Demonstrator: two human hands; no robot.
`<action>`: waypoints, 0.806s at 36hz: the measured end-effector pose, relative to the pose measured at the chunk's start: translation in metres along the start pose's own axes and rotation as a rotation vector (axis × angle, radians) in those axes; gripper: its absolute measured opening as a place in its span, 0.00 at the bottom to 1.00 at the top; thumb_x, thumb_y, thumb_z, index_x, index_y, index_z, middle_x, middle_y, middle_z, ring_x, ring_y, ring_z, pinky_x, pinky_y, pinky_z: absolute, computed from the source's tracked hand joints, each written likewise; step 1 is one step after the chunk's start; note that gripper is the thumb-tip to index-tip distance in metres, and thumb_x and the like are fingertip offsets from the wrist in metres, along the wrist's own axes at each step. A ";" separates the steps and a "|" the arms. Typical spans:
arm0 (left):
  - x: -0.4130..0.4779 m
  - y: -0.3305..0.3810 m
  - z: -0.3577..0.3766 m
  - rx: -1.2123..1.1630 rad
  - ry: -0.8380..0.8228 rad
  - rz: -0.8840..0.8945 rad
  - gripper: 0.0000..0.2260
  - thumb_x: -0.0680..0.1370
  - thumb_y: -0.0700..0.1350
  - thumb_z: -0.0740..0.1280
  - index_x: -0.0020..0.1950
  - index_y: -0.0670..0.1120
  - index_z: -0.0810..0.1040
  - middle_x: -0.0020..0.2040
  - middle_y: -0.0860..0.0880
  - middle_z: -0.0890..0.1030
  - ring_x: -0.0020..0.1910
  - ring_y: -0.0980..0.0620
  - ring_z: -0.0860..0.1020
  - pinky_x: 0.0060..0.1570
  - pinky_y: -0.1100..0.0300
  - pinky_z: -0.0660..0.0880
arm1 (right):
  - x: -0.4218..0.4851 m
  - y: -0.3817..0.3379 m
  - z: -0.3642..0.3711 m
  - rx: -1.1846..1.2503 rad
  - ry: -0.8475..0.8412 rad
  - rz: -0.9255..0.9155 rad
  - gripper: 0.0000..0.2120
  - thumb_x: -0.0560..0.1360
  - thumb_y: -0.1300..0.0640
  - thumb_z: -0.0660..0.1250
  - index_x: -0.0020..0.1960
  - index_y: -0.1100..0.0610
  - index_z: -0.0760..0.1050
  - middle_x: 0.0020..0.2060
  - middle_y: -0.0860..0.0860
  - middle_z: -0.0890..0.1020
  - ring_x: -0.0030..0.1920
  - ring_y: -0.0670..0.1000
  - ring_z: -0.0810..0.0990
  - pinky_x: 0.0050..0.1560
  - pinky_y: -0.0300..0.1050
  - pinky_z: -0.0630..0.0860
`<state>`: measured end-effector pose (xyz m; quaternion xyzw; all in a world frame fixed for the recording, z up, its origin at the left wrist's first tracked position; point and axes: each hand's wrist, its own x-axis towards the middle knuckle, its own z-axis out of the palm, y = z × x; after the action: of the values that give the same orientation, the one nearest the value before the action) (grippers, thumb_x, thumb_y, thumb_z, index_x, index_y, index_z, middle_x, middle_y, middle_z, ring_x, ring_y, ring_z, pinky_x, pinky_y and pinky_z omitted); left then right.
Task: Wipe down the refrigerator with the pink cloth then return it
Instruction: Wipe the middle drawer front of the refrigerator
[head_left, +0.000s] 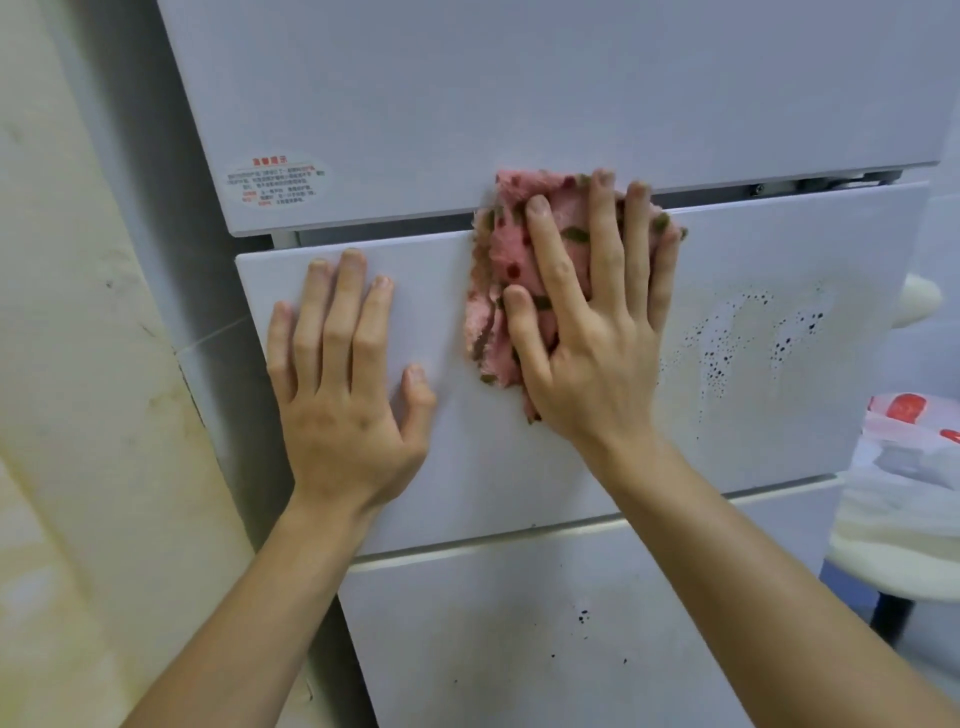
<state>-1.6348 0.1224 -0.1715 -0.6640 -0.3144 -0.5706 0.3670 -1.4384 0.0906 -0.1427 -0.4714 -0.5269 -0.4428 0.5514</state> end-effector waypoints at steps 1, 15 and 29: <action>0.000 0.000 -0.001 -0.001 -0.008 -0.002 0.28 0.81 0.46 0.64 0.79 0.38 0.67 0.81 0.39 0.66 0.82 0.39 0.61 0.81 0.39 0.54 | -0.004 0.000 0.000 -0.009 0.003 -0.001 0.23 0.86 0.47 0.60 0.79 0.52 0.69 0.80 0.63 0.64 0.81 0.66 0.59 0.81 0.68 0.55; 0.004 0.033 -0.010 -0.100 -0.047 -0.083 0.27 0.77 0.45 0.67 0.77 0.44 0.73 0.81 0.38 0.65 0.82 0.38 0.57 0.80 0.34 0.52 | -0.141 0.037 -0.021 -0.022 -0.259 -0.230 0.27 0.87 0.46 0.55 0.85 0.47 0.55 0.85 0.54 0.51 0.84 0.59 0.52 0.83 0.61 0.48; 0.005 0.051 0.008 -0.030 -0.105 -0.005 0.27 0.81 0.51 0.67 0.80 0.46 0.71 0.82 0.39 0.64 0.82 0.38 0.59 0.80 0.35 0.54 | -0.014 0.040 -0.020 0.066 -0.033 0.139 0.23 0.88 0.55 0.55 0.82 0.60 0.63 0.82 0.64 0.59 0.83 0.65 0.55 0.83 0.63 0.49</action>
<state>-1.5867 0.1020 -0.1741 -0.6978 -0.3264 -0.5404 0.3384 -1.3965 0.0777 -0.1588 -0.4956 -0.5164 -0.3780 0.5872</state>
